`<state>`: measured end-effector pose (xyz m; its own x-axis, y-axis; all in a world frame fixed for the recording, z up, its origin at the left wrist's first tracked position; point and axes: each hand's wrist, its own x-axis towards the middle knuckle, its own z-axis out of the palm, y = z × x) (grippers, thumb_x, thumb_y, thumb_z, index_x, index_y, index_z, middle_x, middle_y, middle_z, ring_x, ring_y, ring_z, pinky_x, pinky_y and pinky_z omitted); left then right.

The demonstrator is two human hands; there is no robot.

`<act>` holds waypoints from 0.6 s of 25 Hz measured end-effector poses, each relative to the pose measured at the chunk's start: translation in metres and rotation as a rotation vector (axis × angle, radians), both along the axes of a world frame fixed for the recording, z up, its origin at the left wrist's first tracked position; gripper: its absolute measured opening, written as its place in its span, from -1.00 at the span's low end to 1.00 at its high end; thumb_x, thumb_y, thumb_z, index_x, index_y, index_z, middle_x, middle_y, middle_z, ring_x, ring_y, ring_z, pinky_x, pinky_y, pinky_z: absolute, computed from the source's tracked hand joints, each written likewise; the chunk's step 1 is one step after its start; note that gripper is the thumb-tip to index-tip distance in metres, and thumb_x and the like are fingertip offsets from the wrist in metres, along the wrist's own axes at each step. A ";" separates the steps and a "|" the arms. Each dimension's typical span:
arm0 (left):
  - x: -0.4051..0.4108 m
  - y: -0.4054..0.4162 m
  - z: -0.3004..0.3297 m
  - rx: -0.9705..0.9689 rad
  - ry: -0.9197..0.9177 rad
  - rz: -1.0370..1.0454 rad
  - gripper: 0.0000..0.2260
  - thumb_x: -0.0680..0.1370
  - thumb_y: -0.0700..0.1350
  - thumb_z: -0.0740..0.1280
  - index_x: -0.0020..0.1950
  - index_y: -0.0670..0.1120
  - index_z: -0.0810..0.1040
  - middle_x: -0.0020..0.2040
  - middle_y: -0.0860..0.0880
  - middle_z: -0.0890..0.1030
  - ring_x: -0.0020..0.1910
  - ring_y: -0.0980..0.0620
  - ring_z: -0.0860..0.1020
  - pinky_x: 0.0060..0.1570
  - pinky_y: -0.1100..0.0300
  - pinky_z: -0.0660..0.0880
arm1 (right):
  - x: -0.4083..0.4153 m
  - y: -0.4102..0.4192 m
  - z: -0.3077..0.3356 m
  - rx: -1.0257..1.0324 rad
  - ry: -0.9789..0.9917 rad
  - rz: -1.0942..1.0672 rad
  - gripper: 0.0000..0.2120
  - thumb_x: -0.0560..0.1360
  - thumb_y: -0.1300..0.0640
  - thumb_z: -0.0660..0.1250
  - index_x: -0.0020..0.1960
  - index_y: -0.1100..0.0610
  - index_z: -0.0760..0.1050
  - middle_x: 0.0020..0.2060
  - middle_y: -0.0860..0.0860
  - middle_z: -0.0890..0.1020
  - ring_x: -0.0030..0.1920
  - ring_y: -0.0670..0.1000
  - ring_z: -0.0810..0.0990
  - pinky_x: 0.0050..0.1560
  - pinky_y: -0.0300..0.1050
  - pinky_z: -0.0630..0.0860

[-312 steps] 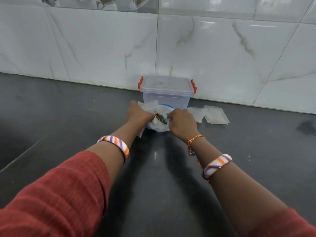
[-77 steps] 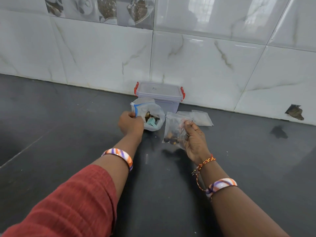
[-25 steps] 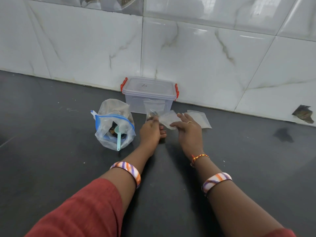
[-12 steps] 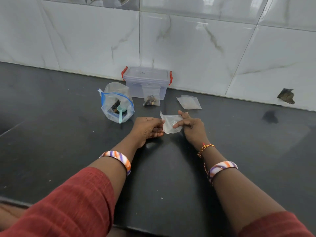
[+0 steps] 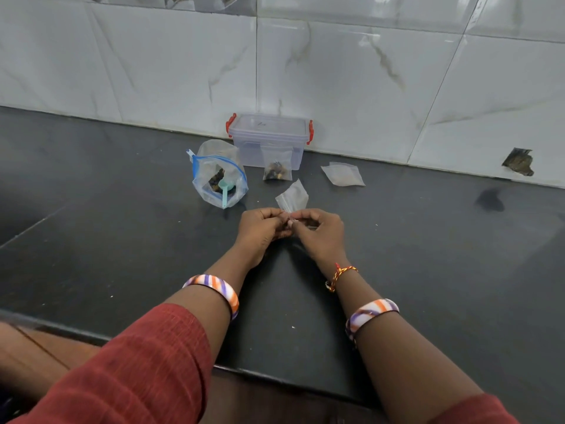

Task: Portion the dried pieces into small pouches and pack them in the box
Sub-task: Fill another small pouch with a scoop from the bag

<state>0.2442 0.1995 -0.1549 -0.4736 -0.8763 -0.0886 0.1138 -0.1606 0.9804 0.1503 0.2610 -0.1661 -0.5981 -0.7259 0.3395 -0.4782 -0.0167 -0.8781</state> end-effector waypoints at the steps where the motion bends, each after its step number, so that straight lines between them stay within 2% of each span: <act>1: 0.001 0.000 -0.002 -0.046 -0.019 -0.011 -0.87 0.54 -0.36 0.26 -0.01 -0.36 0.58 -0.22 -0.15 0.58 -0.24 0.01 0.58 -0.25 0.32 0.61 | -0.001 0.002 0.000 -0.009 -0.024 -0.016 -0.89 0.40 0.29 0.41 -0.09 0.25 0.67 -0.25 0.08 0.68 -0.33 -0.17 0.57 -0.28 -0.50 0.49; 3: 0.002 0.000 -0.005 -0.112 -0.036 -0.024 -0.84 0.53 -0.34 0.29 0.05 -0.40 0.57 -0.22 -0.16 0.59 -0.25 0.02 0.59 -0.23 0.30 0.61 | -0.002 0.004 0.001 0.000 -0.037 -0.029 -0.89 0.42 0.27 0.39 -0.09 0.26 0.67 -0.28 0.07 0.66 -0.35 -0.21 0.54 -0.33 -0.53 0.45; 5: 0.003 0.002 -0.005 -0.150 -0.054 -0.020 -0.85 0.53 -0.33 0.30 0.02 -0.38 0.59 -0.22 -0.17 0.60 -0.26 0.01 0.59 -0.22 0.29 0.61 | -0.001 0.003 0.002 0.060 0.006 -0.042 -0.87 0.45 0.25 0.35 -0.11 0.27 0.66 -0.28 0.09 0.65 -0.38 -0.19 0.50 -0.39 -0.51 0.41; 7: -0.001 0.003 -0.003 -0.141 -0.103 0.060 -0.89 0.52 -0.32 0.30 -0.10 -0.32 0.61 -0.26 -0.16 0.61 -0.31 0.02 0.58 -0.26 0.29 0.60 | -0.001 -0.001 0.003 0.110 0.022 -0.097 -0.84 0.49 0.25 0.27 -0.18 0.27 0.60 -0.28 0.13 0.61 -0.34 -0.08 0.50 -0.37 -0.36 0.38; 9: -0.007 0.003 -0.001 -0.081 -0.118 0.241 -0.83 0.52 -0.32 0.27 -0.24 -0.21 0.57 -0.30 -0.14 0.59 -0.36 0.04 0.57 -0.32 0.29 0.58 | -0.004 -0.004 0.002 0.084 -0.078 -0.158 -0.77 0.52 0.24 0.20 -0.30 0.14 0.47 -0.29 0.12 0.55 -0.22 0.11 0.59 -0.26 -0.12 0.43; 11: -0.011 0.008 -0.001 -0.109 -0.157 0.320 -0.86 0.53 -0.28 0.28 -0.22 -0.15 0.54 -0.25 -0.11 0.59 -0.29 0.01 0.59 -0.28 0.26 0.58 | -0.006 -0.004 0.003 0.078 -0.166 -0.163 -0.72 0.52 0.23 0.17 -0.35 0.05 0.37 -0.33 0.05 0.50 -0.22 0.12 0.58 -0.21 0.00 0.50; 12: -0.011 0.011 -0.001 -0.184 -0.172 0.291 -0.96 0.52 -0.24 0.32 -0.12 -0.14 0.54 -0.16 -0.10 0.59 -0.15 -0.03 0.61 -0.17 0.20 0.59 | -0.007 -0.002 0.005 0.075 -0.201 -0.151 -0.71 0.51 0.23 0.17 -0.37 0.05 0.37 -0.37 0.02 0.47 -0.28 0.05 0.52 -0.23 0.00 0.49; 13: -0.010 0.015 -0.002 -0.291 -0.206 0.221 -0.83 0.48 -0.17 0.38 0.05 -0.13 0.51 -0.01 -0.09 0.57 0.04 -0.05 0.57 0.01 0.16 0.57 | -0.008 0.001 0.009 0.057 -0.243 -0.136 -0.70 0.51 0.25 0.18 -0.40 0.07 0.37 -0.42 0.00 0.44 -0.35 -0.01 0.43 -0.29 -0.05 0.45; 15: -0.007 0.015 -0.004 -0.599 -0.321 0.022 -0.28 0.35 0.00 0.50 0.41 -0.08 0.25 0.38 -0.09 0.33 0.39 -0.01 0.29 0.37 0.12 0.29 | -0.011 0.010 0.027 0.020 -0.307 -0.075 -0.66 0.49 0.28 0.20 -0.44 0.10 0.36 -0.49 0.00 0.37 -0.44 -0.08 0.30 -0.44 -0.22 0.32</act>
